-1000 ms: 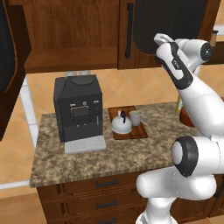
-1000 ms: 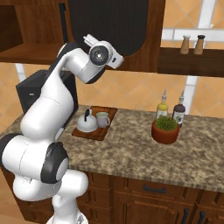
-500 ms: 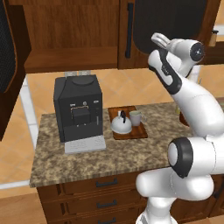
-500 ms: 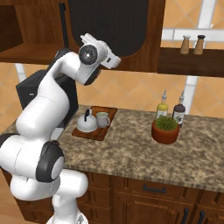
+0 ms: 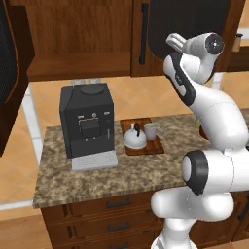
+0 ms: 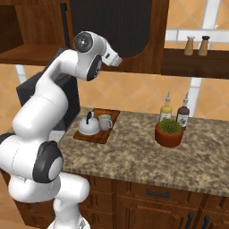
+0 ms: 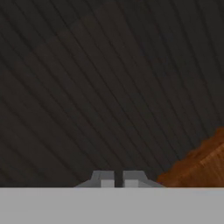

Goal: Pick the kettle from the counter and place it on the tray. Then pick the mug from the cabinet and place it on the tray. Then close the cabinet doors.

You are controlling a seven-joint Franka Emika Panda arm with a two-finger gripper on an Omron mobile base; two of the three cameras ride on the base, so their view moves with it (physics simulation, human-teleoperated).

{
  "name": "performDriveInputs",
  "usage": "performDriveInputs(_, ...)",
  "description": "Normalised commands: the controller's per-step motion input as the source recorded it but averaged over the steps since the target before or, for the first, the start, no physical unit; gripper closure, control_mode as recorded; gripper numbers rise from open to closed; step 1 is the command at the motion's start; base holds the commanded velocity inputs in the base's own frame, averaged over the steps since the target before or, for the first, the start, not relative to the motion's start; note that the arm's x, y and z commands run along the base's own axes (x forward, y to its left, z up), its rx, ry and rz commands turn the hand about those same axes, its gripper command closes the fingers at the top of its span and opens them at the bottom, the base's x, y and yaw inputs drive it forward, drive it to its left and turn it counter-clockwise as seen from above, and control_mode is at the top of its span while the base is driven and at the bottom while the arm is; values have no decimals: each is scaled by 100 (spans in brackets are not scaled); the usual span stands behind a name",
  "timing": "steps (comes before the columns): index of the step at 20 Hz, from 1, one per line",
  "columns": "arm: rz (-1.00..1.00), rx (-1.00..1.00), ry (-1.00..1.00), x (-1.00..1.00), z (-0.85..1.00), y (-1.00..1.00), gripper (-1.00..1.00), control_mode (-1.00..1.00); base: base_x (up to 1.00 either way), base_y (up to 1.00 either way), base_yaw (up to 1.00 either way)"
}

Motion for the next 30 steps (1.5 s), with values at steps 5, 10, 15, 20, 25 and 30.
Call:
performDriveInputs(5,0,0,1,73,-8,11,100,-100,0,0,0)
performDriveInputs(10,1,0,-19,1,-5,31,100,-100,0,0,0)
performDriveInputs(15,1,-1,-40,-46,-21,54,100,-100,0,0,0)
performDriveInputs(20,0,-4,-12,-95,-14,39,100,-100,0,0,0)
performDriveInputs(25,0,-7,8,-99,-5,40,100,-100,0,0,0)
performDriveInputs(30,7,-16,27,-61,-47,49,100,-100,0,0,0)
